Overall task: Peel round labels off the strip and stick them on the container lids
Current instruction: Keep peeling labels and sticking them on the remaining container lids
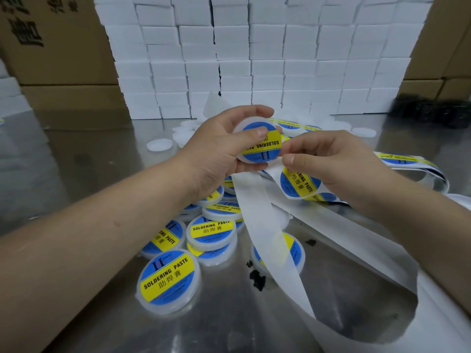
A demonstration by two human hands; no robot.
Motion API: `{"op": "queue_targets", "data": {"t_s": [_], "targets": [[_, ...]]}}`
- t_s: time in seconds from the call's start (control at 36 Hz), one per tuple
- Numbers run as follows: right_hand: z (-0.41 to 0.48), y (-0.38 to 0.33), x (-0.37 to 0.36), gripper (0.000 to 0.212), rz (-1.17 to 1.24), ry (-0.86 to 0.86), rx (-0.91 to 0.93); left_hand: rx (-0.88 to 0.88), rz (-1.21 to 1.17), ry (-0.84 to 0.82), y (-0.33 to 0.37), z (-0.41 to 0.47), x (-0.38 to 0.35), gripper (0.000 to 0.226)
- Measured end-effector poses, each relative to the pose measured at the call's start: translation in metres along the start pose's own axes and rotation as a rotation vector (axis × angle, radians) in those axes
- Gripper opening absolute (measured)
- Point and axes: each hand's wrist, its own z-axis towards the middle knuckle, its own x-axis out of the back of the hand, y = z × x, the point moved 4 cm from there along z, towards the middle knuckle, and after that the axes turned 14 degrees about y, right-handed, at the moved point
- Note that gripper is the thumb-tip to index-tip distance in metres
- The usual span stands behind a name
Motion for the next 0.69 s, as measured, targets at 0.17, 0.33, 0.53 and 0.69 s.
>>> {"op": "queue_targets", "data": {"t_s": [0.17,0.33,0.53,0.69], "targets": [[-0.0011,-0.0001,-0.0008,0.016,-0.011,-0.015,-0.001,-0.030,0.015,0.008,-0.0009,0.0001,-0.0005,0.023],[-0.0009,0.0000,-0.0006,0.022,-0.012,-0.009,-0.011,-0.047,0.021,0.008,-0.0016,-0.0003,-0.0010,0.023],[-0.0013,0.0000,-0.0003,0.020,-0.035,-0.010,-0.021,-0.058,0.025,0.008,-0.0021,0.0000,-0.0004,0.026],[-0.0015,0.0006,-0.0002,0.018,-0.041,-0.013,-0.034,-0.059,0.034,-0.006,-0.0026,0.0002,0.0003,0.027]]}}
